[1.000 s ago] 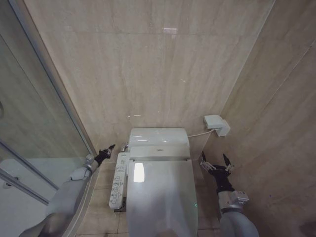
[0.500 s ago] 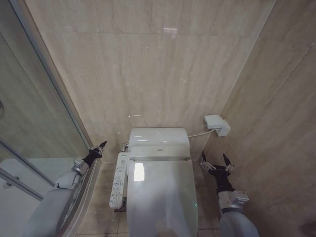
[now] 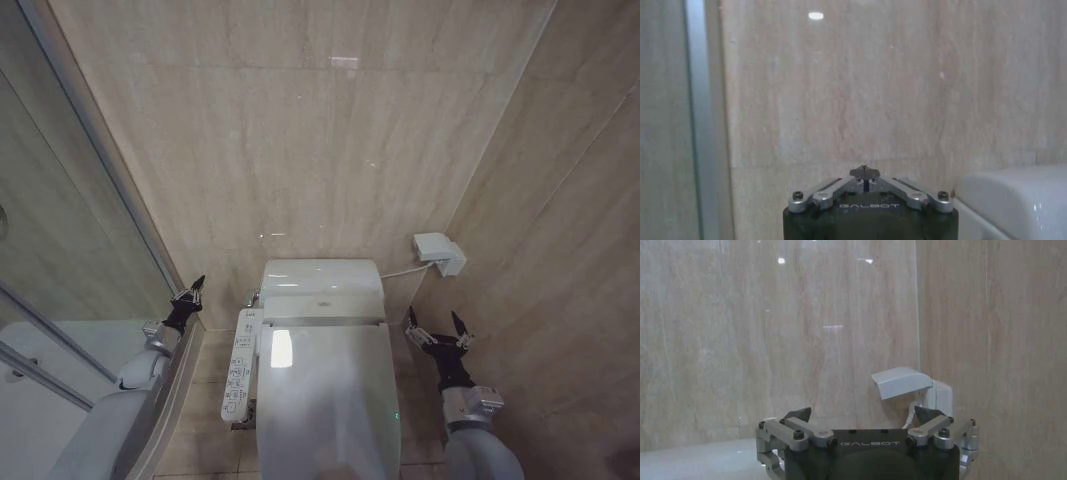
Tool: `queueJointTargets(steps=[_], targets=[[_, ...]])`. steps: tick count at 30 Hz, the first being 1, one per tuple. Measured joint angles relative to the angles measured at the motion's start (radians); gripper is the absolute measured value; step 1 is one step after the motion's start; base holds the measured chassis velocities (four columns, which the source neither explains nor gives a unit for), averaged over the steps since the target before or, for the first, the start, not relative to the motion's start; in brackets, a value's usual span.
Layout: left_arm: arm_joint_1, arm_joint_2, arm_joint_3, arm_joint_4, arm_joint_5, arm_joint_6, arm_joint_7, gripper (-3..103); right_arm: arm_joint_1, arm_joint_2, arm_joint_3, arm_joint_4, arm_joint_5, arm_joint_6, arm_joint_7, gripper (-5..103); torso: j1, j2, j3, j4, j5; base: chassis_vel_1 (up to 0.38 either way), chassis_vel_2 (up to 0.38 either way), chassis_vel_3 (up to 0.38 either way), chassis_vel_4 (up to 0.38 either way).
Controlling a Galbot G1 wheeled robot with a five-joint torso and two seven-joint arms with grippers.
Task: Open the toilet lid, clean the toilet bowl with a toilet brush, close the toilet lid, and flush.
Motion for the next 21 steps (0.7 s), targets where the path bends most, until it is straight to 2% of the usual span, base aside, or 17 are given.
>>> queueJointTargets(steps=[5,7,10,14,15,16,19,20,21], targets=[[0.037,-0.012,-0.006,-0.087,-0.031,0.036,-0.062,0,0.0,0.0,0.0,0.0,0.0,0.0,0.0,100,0.0,0.0,0.0,0.0002,0.0001,0.0,0.0,0.0,0.0],[0.056,-0.03,-0.013,-0.133,-0.038,0.067,-0.101,0,0.0,0.0,0.0,0.0,0.0,0.0,0.0,100,0.0,0.0,0.0,-0.0001,0.0,0.0,0.0,0.0,0.0],[0.072,-0.04,-0.016,-0.163,-0.042,0.09,-0.118,0,0.0,0.0,0.0,0.0,0.0,0.0,0.0,100,0.0,0.0,0.0,0.0,0.0,0.0,0.0,0.0,0.0],[0.085,-0.036,-0.016,-0.175,-0.042,0.094,-0.11,0,0.0,0.0,0.0,0.0,0.0,0.0,0.0,100,0.0,0.0,0.0,0.0,0.0,0.0,0.0,0.0,0.0],[0.088,-0.031,-0.016,-0.175,-0.042,0.093,-0.099,10,0.0,0.0,0.0,0.0,0.0,0.0,0.0,100,0.0,0.0,0.0,0.0002,0.0,0.0,0.0,0.0,0.0],[0.088,-0.031,-0.016,-0.175,-0.042,0.093,-0.099,10,0.0,0.0,0.0,0.0,0.0,0.0,0.0,100,0.0,0.0,0.0,0.0002,0.0,0.0,0.0,0.0,0.0],[0.085,-0.002,-0.012,-0.155,-0.038,0.071,-0.047,10,0.0,0.0,0.0,0.0,0.0,0.0,0.0,100,0.0,0.0,0.0,0.0001,0.0,0.0,0.0,0.0,0.0],[0.085,-0.002,-0.012,-0.155,-0.038,0.071,-0.047,10,0.0,0.0,0.0,0.0,0.0,0.0,0.0,100,0.0,0.0,0.0,0.0001,0.0,0.0,0.0,0.0,0.0],[0.079,0.014,-0.006,-0.138,-0.035,0.054,-0.018,10,0.0,0.0,0.0,0.0,0.0,0.0,0.0,100,0.0,0.0,0.0,0.0001,-0.0002,0.0,0.0,0.0,0.0]])
